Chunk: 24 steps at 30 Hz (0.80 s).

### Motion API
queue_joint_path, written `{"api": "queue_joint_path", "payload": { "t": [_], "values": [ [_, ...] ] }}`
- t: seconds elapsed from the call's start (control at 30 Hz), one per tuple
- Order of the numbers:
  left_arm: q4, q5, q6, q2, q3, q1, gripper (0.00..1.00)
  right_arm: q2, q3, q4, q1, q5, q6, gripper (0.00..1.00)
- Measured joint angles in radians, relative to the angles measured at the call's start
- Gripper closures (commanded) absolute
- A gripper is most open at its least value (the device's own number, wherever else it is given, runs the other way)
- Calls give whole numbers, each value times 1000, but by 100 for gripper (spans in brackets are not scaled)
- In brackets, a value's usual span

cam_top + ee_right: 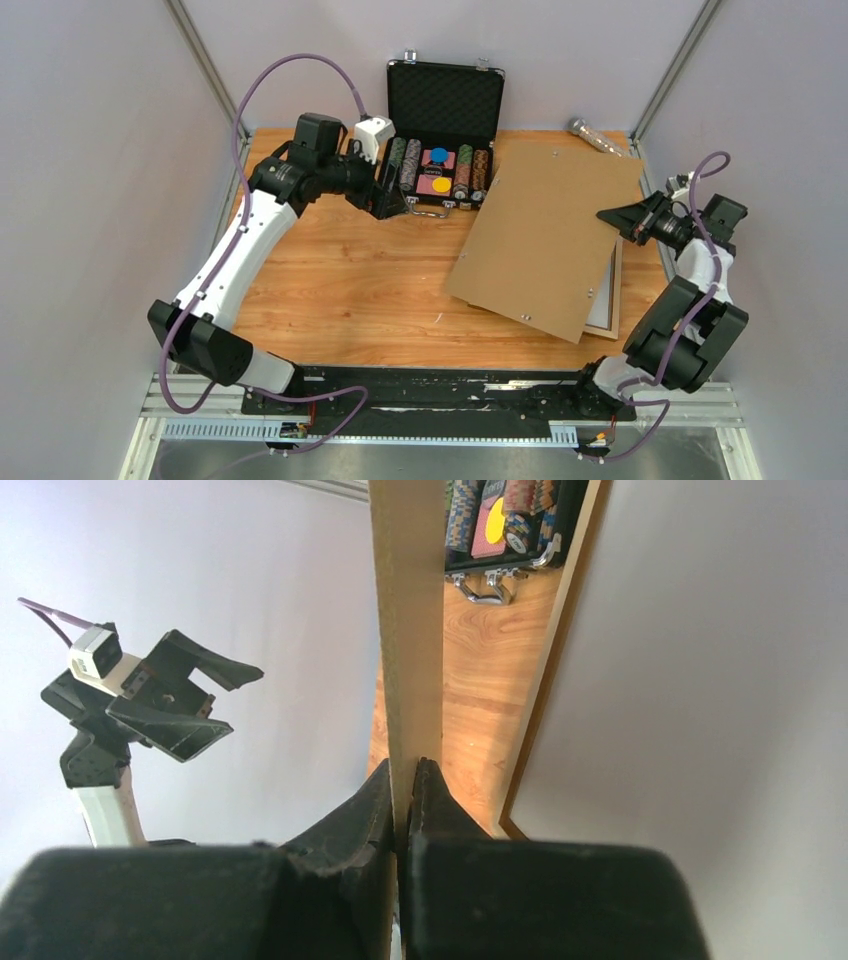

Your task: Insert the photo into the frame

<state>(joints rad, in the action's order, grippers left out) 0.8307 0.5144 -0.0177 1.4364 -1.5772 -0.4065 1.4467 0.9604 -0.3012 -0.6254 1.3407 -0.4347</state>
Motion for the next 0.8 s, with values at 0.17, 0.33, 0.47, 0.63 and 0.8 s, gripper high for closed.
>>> {"api": "queue_joint_path", "payload": {
  "t": [0.17, 0.33, 0.47, 0.63, 0.8],
  "values": [
    [-8, 3, 0, 9, -2, 0, 1, 78, 114, -184, -74, 31, 163, 100],
    [-27, 8, 0, 18, -2, 0, 1, 214, 257, -404, -125, 29, 384, 100],
    [-43, 12, -1, 38, -2, 0, 1, 334, 356, -580, -150, 22, 557, 100],
    [-55, 12, -3, 66, -2, 0, 1, 453, 457, -784, -154, 11, 735, 100],
    [-59, 11, -3, 93, -2, 0, 1, 519, 547, -939, -156, -3, 852, 100]
  ]
}}
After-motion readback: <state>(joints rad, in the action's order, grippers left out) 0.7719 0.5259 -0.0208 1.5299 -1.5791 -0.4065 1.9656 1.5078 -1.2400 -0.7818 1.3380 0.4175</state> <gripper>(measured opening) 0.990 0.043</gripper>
